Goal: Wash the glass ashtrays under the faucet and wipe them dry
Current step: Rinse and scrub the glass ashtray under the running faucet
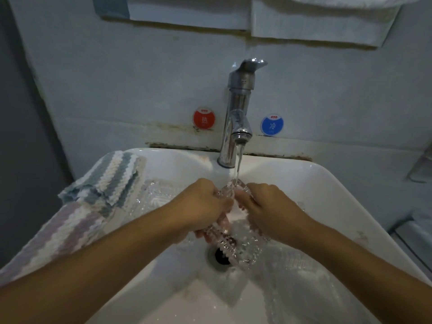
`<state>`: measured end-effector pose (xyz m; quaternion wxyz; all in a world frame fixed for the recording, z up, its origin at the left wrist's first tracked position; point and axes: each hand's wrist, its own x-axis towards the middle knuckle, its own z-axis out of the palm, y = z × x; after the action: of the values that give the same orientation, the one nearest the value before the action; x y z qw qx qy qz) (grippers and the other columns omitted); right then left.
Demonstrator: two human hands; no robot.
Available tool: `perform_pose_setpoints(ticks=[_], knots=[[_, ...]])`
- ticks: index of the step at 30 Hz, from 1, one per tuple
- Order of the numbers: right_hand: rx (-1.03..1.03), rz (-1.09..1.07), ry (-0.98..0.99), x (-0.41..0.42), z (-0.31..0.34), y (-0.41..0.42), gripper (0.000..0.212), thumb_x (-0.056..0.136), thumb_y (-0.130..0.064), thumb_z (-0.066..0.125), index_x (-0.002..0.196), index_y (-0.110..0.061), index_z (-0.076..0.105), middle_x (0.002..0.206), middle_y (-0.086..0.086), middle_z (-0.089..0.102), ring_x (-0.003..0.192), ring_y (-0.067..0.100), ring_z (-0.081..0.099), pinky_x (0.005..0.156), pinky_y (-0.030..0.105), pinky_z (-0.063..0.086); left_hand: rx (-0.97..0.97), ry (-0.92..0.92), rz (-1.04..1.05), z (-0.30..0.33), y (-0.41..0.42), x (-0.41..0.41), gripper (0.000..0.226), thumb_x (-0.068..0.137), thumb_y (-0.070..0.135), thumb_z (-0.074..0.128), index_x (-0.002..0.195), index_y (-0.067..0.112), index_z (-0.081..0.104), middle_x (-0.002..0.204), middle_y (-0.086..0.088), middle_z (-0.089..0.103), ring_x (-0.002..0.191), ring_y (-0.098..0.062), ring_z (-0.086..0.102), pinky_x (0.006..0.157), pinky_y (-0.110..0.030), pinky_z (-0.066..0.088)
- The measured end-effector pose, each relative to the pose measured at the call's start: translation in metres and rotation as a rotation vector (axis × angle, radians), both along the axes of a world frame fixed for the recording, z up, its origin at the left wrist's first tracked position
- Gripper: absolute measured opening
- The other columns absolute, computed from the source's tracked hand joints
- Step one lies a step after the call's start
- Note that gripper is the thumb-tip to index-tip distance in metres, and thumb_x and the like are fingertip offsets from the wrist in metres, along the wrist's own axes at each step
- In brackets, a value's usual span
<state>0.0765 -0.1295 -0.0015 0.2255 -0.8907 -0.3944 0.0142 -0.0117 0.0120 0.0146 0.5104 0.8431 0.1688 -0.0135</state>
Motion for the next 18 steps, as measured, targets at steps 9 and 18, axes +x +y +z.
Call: perform_pose_setpoints(ticks=[9, 18], knots=[[0.033, 0.106, 0.1, 0.005, -0.006, -0.008, 0.018, 0.101, -0.024, 0.057, 0.119, -0.022, 0.053, 0.099, -0.002, 0.066, 0.08, 0.006, 0.062, 0.065, 0.018, 0.049, -0.079, -0.013, 0.067, -0.005, -0.006, 0.0, 0.06, 0.096, 0.06, 0.045, 0.095, 0.004, 0.064, 0.075, -0.01, 0.07, 0.044, -0.019, 0.054, 0.037, -0.022, 0.035], [0.043, -0.038, -0.151, -0.016, -0.008, 0.003, 0.07, 0.073, -0.08, 0.06, 0.121, -0.031, 0.046, 0.106, -0.013, 0.06, 0.09, 0.007, 0.058, 0.077, 0.03, 0.055, -0.137, -0.076, 0.188, -0.008, -0.015, -0.001, 0.064, 0.102, 0.059, 0.032, 0.089, 0.004, 0.063, 0.066, -0.013, 0.061, 0.049, -0.024, 0.055, 0.036, -0.021, 0.035]])
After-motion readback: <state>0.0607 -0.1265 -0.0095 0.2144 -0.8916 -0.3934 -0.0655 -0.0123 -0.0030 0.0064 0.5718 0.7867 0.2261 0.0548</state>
